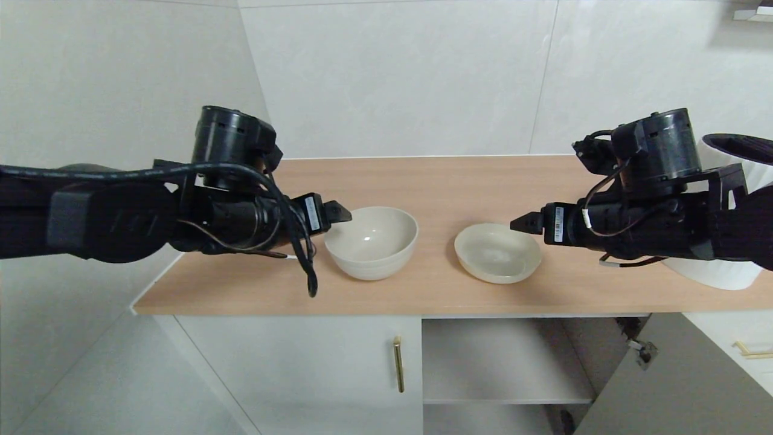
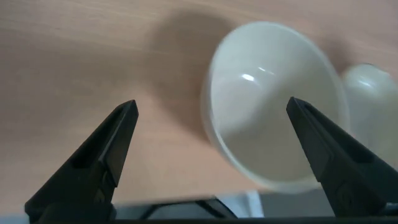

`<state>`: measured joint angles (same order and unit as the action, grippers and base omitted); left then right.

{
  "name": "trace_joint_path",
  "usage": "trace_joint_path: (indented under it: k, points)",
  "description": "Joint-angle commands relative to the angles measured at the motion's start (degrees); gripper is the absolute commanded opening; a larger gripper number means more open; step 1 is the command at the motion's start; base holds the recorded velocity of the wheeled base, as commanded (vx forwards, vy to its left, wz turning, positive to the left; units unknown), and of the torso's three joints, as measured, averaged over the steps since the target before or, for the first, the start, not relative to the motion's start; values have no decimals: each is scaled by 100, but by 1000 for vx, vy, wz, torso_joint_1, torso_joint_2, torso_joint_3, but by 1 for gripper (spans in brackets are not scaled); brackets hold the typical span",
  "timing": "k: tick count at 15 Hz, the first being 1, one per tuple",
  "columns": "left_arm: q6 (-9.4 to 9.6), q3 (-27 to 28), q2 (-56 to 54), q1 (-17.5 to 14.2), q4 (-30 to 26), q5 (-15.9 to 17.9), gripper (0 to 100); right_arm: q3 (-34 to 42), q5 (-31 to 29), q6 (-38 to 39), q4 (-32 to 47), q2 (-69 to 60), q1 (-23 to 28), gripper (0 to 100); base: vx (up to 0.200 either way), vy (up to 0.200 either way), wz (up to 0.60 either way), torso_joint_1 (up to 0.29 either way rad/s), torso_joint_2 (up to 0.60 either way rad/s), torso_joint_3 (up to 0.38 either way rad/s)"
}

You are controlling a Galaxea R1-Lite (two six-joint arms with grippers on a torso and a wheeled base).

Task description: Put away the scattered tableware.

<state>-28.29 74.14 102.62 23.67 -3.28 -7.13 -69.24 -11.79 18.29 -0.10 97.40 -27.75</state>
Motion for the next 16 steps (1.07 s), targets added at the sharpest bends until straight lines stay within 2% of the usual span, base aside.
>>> trace_joint_path:
  k: [1,6,7,11,13,16]
  points:
    - [-9,-23,417,94,143,-34,100,7,1,0,1,-11,-3,100,0,0,0,0,0,0]
    - [-9,-67,425,94,240,-43,100,16,1,0,1,-11,-3,100,0,0,0,0,0,0]
    - [-9,-75,434,94,240,-43,0,16,1,0,1,-11,-3,100,0,0,0,0,0,0]
    - [-9,-75,320,94,240,-43,0,25,1,0,10,-28,-3,100,0,0,0,0,0,0]
    - [-168,-75,127,94,240,-25,0,25,1,0,10,-37,-3,100,0,0,0,0,0,0]
    - [-247,-128,-49,94,240,10,0,16,1,-9,19,16,-3,100,0,0,0,0,0,0]
